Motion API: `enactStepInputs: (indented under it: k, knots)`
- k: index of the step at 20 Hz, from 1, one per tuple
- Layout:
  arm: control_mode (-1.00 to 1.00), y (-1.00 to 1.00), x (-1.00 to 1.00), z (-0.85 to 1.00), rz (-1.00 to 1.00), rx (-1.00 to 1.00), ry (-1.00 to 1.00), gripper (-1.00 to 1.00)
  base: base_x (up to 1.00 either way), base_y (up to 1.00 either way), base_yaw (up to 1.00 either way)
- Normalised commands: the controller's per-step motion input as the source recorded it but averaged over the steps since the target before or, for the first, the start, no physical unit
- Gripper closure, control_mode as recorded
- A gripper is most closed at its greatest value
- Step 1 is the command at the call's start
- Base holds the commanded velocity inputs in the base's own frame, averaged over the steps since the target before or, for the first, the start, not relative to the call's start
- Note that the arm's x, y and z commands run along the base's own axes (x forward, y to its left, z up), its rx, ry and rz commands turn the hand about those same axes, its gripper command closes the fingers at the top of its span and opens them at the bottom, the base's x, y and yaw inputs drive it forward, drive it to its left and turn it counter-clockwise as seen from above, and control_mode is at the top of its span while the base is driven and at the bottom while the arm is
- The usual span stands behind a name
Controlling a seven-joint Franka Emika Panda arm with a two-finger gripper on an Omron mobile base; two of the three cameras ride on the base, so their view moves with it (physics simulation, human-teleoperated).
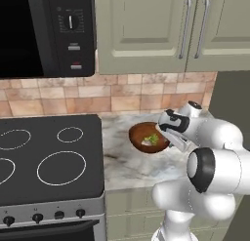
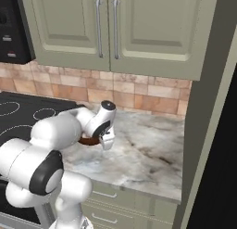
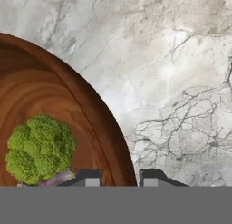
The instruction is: Place the bowl with the broccoli and garlic on the second highest shelf of the fridge. Place the bowl with the steak and chicken drumstick on the top shelf of the fridge.
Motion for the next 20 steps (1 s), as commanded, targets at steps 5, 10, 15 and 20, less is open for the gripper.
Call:
enactStepInputs:
  k: [5,10,15,20]
  knots:
    - [-1.0,0.29,-0.79,0.56,-0.11,-0.01,-0.14,1.0,0.0,0.0,0.0]
    - [-1.0,0.21,-1.0,0.9,-0.12,0.0,-0.23,1.0,0.0,0.0,0.0]
    - [-1.0,0.2,-0.99,0.55,-0.12,0.0,-0.08,1.0,0.0,0.0,0.0]
    - [1.0,0.01,-0.6,0.07,-0.05,0.0,-0.05,1.0,-0.4,0.03,-0.03]
